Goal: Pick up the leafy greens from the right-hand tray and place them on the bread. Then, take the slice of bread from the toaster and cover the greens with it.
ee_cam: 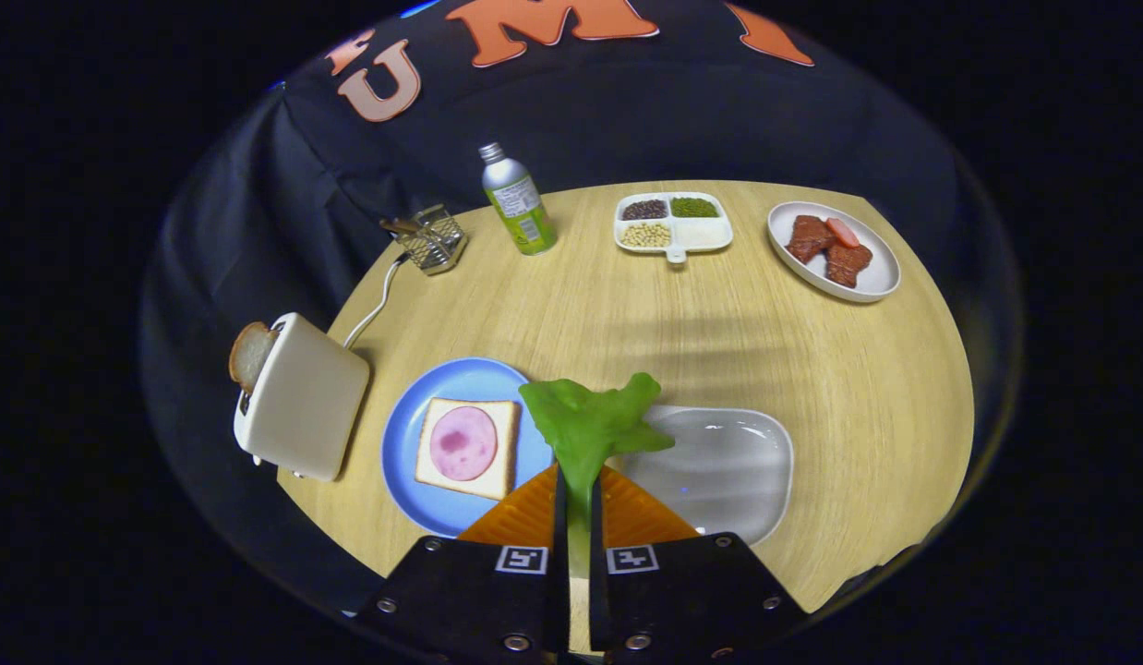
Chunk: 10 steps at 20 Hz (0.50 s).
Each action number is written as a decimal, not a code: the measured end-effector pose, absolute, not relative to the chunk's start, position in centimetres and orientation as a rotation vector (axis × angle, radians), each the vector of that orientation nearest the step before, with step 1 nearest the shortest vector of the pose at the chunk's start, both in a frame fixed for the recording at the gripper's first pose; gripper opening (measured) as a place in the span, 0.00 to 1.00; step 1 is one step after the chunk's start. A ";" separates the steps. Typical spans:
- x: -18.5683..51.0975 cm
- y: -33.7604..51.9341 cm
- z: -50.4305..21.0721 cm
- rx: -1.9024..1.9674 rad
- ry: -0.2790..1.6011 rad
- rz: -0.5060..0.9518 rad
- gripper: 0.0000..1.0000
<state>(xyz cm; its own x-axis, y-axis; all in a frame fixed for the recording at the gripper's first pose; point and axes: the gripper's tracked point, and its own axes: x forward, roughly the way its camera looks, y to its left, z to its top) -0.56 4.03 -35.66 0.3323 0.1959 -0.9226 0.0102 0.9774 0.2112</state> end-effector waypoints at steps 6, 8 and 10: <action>0.8 8.5 -36.9 0.228 1.222 0.185 0.09; 1.6 9.4 -37.5 0.259 1.227 0.182 0.09; 2.3 9.4 -38.1 0.255 1.219 0.166 0.10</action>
